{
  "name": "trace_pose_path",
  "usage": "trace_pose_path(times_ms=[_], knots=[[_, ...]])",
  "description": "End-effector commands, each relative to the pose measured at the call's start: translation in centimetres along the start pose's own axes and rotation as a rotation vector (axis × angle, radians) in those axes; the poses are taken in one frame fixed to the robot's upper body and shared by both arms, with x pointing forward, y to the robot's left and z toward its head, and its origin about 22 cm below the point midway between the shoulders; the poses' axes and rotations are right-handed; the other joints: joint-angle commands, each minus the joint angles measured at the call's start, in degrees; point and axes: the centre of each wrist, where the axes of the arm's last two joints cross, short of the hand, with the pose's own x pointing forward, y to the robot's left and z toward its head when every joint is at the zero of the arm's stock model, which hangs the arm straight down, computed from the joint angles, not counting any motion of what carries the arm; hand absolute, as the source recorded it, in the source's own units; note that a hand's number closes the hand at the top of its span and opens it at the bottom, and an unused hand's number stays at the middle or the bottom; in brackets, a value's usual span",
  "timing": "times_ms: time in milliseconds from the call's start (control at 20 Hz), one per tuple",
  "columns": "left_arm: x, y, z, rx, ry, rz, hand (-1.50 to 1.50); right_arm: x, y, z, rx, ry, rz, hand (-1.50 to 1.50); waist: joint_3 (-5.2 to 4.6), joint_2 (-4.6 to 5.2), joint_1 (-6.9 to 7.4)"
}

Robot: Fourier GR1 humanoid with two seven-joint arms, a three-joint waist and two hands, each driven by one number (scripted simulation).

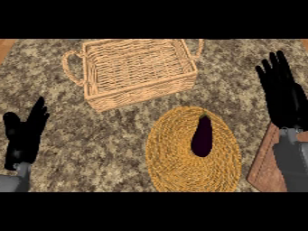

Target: Pick the eggplant from the placemat and place it in the basket

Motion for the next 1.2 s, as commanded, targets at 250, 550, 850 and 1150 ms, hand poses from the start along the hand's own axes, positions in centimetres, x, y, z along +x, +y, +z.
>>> trace_pose_path(times_ms=[250,550,850,1150], knots=[[-4.6,-2.8,2.1,-0.189,0.199,0.039,0.0,-0.6,3.7,-3.1,0.252,-0.217,-0.373,1.5,1.16,-1.42,0.01],[-5.3,-0.7,3.2,-0.213,0.235,0.005,0.0,-4.2,14.4,2.5,0.515,-0.259,-0.095,-1.5,0.96,-2.38,-0.77],[-6.7,-0.9,4.0,-0.196,0.269,0.023,0.0,-0.9,9.5,-0.1,0.326,-0.151,0.421,-1.5,0.71,-2.82,-2.59],[-6.9,-0.9,4.7,-0.193,0.252,0.025,0.0,7.8,3.7,-3.1,0.259,-0.073,0.865,-1.5,0.78,-2.91,-3.09]])
